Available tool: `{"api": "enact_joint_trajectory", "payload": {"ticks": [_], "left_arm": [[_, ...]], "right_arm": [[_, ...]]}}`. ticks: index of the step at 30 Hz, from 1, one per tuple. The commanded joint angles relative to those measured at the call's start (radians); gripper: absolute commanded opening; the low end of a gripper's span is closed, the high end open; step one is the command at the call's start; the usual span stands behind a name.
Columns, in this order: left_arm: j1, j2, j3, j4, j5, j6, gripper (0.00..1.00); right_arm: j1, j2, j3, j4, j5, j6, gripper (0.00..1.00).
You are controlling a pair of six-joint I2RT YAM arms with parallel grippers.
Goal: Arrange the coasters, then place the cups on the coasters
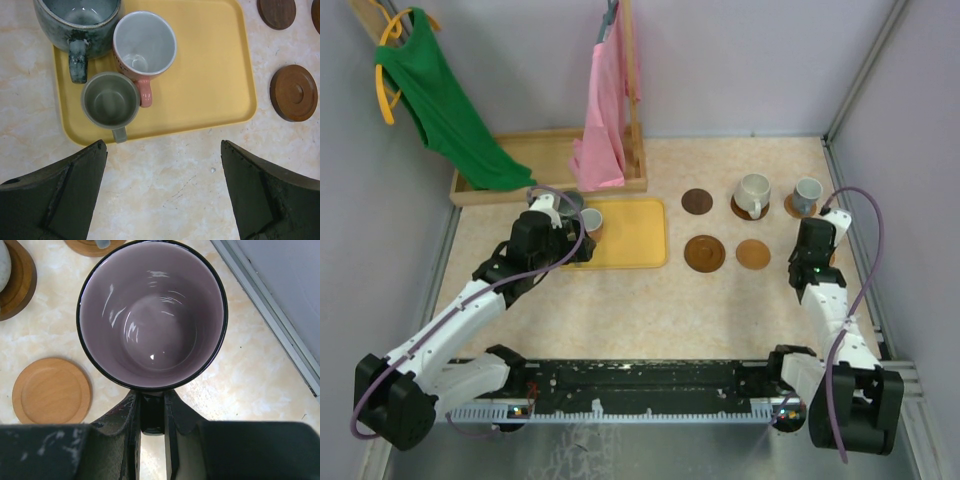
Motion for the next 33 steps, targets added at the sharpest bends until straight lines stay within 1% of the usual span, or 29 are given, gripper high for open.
{"api": "enact_joint_trajectory", "payload": {"ticks": [1, 19, 33], "left_arm": [[0.001, -0.016, -0.008, 0.023, -0.001, 0.004, 1.0], [0.001, -0.004, -0.007, 0.025, -0.007, 0.005, 1.0], [0.001, 0.008, -0.009, 0.028, -0.01, 0.008, 1.0]], "right_arm": [[-0.033, 0.008, 0.011, 0.151, 0.003, -0.009, 0.0], [-0.086, 0.086, 0.011, 0.218, -0.026, -0.017, 0.0], [-0.103, 0.14, 0.01, 0.256, -0.046, -0.013, 0.0]]}}
